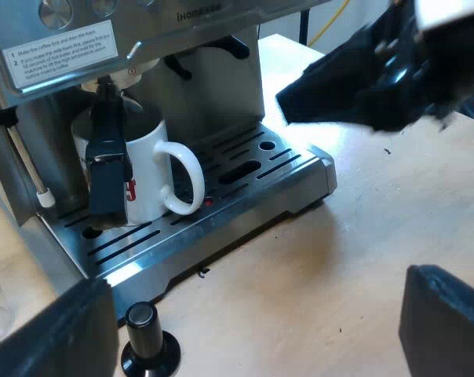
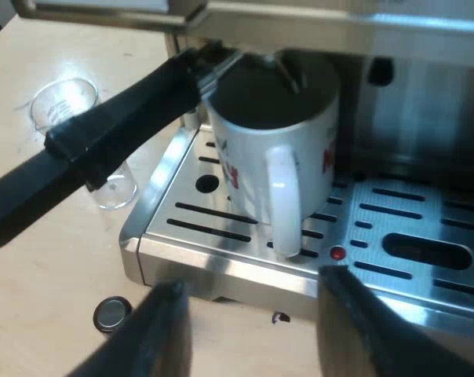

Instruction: Place mug into machine

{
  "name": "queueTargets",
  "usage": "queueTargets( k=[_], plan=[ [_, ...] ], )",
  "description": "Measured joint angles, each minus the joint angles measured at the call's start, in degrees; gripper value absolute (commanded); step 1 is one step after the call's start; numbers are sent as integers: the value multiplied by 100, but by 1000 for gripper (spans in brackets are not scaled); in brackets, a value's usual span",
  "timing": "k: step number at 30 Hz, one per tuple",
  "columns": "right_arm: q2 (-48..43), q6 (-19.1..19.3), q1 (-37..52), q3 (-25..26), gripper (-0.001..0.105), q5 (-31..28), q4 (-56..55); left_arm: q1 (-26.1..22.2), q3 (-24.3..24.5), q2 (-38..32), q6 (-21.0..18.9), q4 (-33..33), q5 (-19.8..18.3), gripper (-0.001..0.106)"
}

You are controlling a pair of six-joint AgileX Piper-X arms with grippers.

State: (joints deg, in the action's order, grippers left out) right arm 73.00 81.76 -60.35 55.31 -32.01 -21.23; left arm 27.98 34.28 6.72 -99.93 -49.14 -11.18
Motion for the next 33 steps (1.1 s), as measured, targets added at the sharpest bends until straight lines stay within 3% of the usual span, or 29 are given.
queueTargets(
  k=[13, 15, 17, 19, 23, 31, 33],
  plan=[
    [-992, -69, 0, 0, 37, 0, -352, 0, 0, 0, -2, 0, 0, 74],
    [-1114, 62, -46, 0, 37, -24, -352, 0, 0, 0, -2, 0, 0, 74],
    [-1179, 251, -121, 0, 32, -41, -352, 0, 0, 0, -2, 0, 0, 74],
    [-1232, 486, -334, 0, 20, -64, -352, 0, 0, 0, -2, 30, 0, 74],
    [-1235, 590, -661, 0, 2, -231, -342, 0, 0, 0, -2, 214, 0, 74],
    [-1235, 601, -847, 0, 0, -301, -328, 0, 149, 0, -2, 349, 0, 74],
    [-1235, 760, -847, 0, 0, -312, -255, 0, 154, 0, -40, 453, 0, 74]
  ],
)
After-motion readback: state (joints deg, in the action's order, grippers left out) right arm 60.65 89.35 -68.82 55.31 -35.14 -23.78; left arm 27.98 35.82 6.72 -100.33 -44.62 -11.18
